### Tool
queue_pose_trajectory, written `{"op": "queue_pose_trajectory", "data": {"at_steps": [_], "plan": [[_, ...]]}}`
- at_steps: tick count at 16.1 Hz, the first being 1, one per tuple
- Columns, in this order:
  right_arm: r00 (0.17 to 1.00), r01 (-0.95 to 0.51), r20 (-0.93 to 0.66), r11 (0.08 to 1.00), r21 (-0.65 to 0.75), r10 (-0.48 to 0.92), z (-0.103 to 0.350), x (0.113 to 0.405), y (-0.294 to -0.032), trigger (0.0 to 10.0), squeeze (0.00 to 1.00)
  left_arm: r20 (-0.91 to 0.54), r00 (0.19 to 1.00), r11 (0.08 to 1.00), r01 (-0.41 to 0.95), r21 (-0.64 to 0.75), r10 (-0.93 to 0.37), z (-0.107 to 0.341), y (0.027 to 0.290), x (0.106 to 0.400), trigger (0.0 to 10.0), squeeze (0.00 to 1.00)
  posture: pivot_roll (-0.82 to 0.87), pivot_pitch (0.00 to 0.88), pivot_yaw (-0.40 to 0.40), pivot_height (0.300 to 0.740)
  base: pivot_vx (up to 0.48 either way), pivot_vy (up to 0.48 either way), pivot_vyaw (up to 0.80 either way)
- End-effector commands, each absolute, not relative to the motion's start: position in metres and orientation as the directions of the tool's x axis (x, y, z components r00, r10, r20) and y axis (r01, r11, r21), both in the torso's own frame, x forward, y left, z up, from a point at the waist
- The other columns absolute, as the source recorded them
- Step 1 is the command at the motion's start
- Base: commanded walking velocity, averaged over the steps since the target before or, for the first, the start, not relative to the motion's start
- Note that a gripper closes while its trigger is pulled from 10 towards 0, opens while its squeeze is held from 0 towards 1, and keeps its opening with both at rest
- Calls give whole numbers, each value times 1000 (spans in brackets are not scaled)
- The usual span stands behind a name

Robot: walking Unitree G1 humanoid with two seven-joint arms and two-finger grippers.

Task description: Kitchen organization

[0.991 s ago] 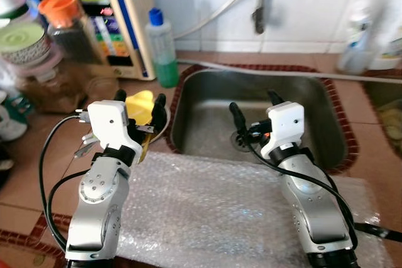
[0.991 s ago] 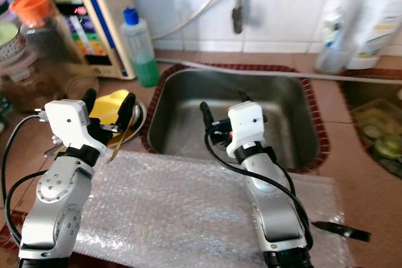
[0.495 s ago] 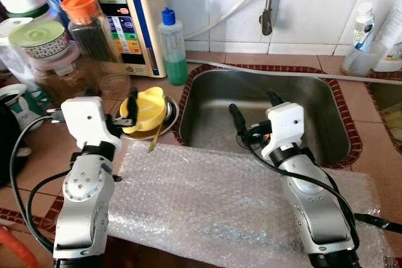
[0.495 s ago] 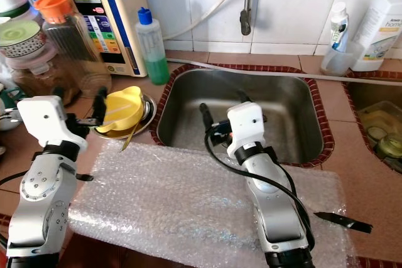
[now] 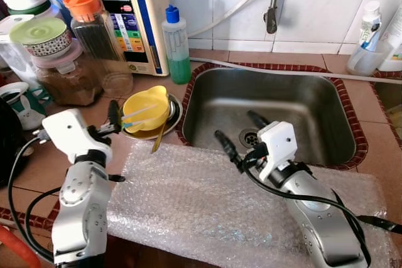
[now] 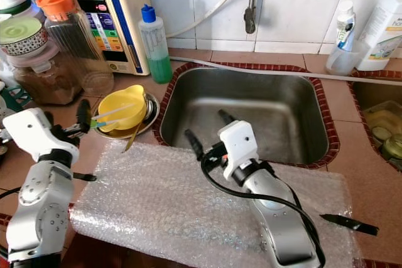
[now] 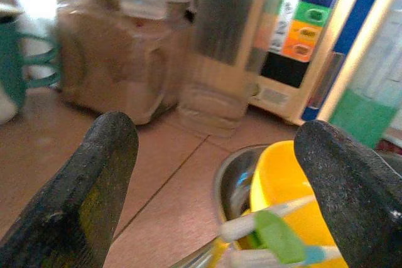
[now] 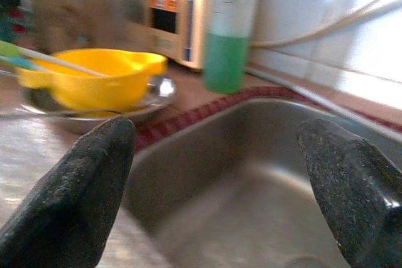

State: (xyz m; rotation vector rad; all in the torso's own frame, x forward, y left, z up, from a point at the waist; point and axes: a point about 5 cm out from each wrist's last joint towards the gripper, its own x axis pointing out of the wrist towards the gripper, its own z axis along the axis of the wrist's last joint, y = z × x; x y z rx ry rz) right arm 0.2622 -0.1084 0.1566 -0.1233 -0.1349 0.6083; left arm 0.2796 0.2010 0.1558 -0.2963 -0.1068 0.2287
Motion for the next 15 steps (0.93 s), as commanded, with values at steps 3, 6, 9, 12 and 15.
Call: {"op": "queue_pose_trajectory", "data": {"at_steps": [3,6,9,12,15], "plan": [[749,-644,86,752,-141,657,165,255,-99,10000,0,26,963,902,-242,-359,269,155,206,278,10000,0,-198,110,103,740,0,0,0],[695,-705,69,698,-128,715,169,251,-93,10000,0,-4,965,883,-240,-403,261,155,204,278,10000,0,-190,115,105,740,0,0,0],[659,-744,43,659,-107,751,169,249,-93,10000,0,-29,974,866,-213,-452,225,152,196,277,10000,0,-185,116,105,740,0,0,0],[671,-735,41,671,-99,741,171,252,-96,10000,0,-65,979,844,-200,-497,194,149,192,277,10000,0,-187,117,104,740,0,0,0],[693,-715,33,692,-104,721,170,254,-98,10000,0,-96,977,820,-214,-530,192,144,196,277,10000,0,-189,116,106,740,0,0,0]]}}
